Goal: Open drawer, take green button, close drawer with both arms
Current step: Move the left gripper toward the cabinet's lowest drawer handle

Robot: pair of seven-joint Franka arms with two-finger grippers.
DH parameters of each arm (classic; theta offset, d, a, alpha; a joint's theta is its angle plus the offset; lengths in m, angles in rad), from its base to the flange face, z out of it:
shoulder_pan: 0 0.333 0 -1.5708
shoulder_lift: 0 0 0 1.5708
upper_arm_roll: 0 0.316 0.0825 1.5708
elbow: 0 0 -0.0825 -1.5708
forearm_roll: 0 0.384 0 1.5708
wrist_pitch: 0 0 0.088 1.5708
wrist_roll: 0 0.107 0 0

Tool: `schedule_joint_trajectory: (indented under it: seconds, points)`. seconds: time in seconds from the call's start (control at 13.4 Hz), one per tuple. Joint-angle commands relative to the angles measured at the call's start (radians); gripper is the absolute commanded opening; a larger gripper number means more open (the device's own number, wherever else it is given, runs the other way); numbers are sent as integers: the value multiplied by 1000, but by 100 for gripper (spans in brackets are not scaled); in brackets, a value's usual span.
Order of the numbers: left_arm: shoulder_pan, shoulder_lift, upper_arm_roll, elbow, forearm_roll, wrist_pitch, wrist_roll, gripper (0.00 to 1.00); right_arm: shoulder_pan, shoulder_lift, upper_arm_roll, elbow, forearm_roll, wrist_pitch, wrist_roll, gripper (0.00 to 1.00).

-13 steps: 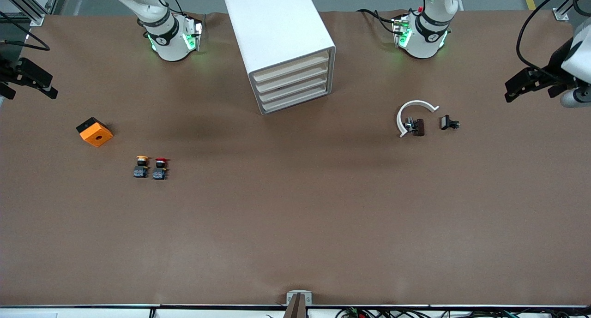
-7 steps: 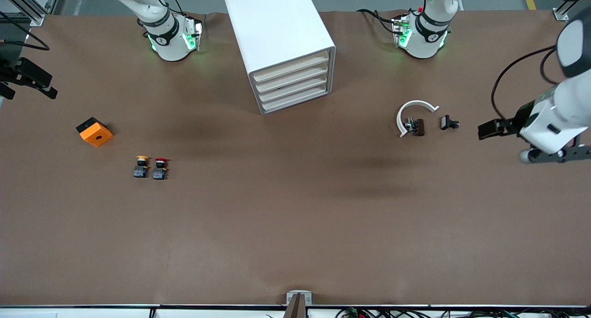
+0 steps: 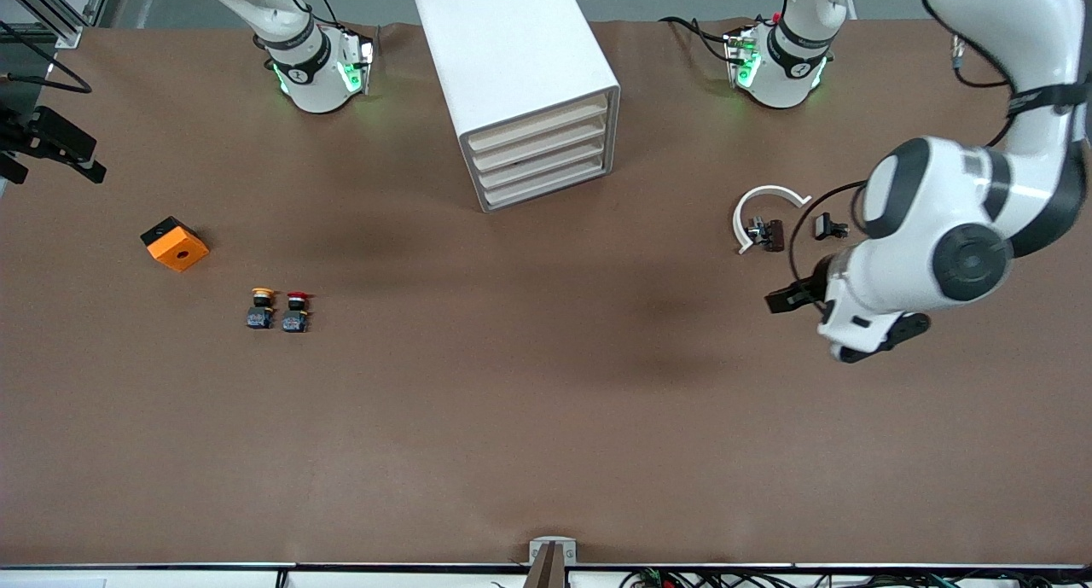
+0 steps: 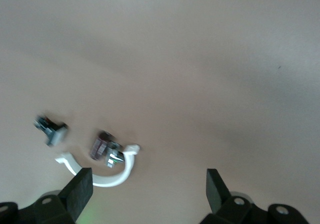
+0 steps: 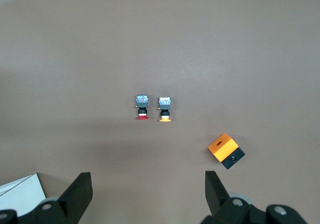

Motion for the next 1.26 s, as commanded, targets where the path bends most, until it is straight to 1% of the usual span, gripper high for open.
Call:
schedule_joint_trajectory:
  seconds: [0.0, 0.15, 0.3, 0.45, 0.6, 0.74, 0.82, 0.97, 1.04, 1.19]
  points:
    - [-74, 77, 2, 42, -6, 2, -255, 100, 0, -6, 4, 3, -9, 0, 9, 100]
    - [-120, 125, 1, 49, -26, 30, -445, 100, 0, -6, 4, 3, -9, 0, 9, 100]
    - [-164, 172, 2, 49, -66, 63, -580, 100, 0, -6, 4, 3, -9, 0, 9, 100]
    - [-186, 226, 2, 48, -179, 102, -729, 100, 0, -6, 4, 3, -9, 0, 9, 100]
    - [-195, 277, 2, 48, -314, 103, -879, 100, 0, -6, 4, 3, -10, 0, 9, 100]
    - [-232, 317, 2, 46, -423, 120, -952, 100, 0, -6, 4, 3, -10, 0, 9, 100]
    - [-235, 324, 4, 37, -498, 123, -989, 100, 0, -6, 4, 3, -10, 0, 9, 100]
    - [-250, 350, 2, 28, -581, 108, -1073, 100, 0, -6, 4, 3, -10, 0, 9, 100]
    - [-281, 369, 2, 26, -638, 105, -1122, 100, 0, -6, 4, 3, -10, 0, 9, 100]
    - [-332, 393, 2, 28, -676, 102, -1196, 100, 0, -6, 4, 3, -10, 0, 9, 100]
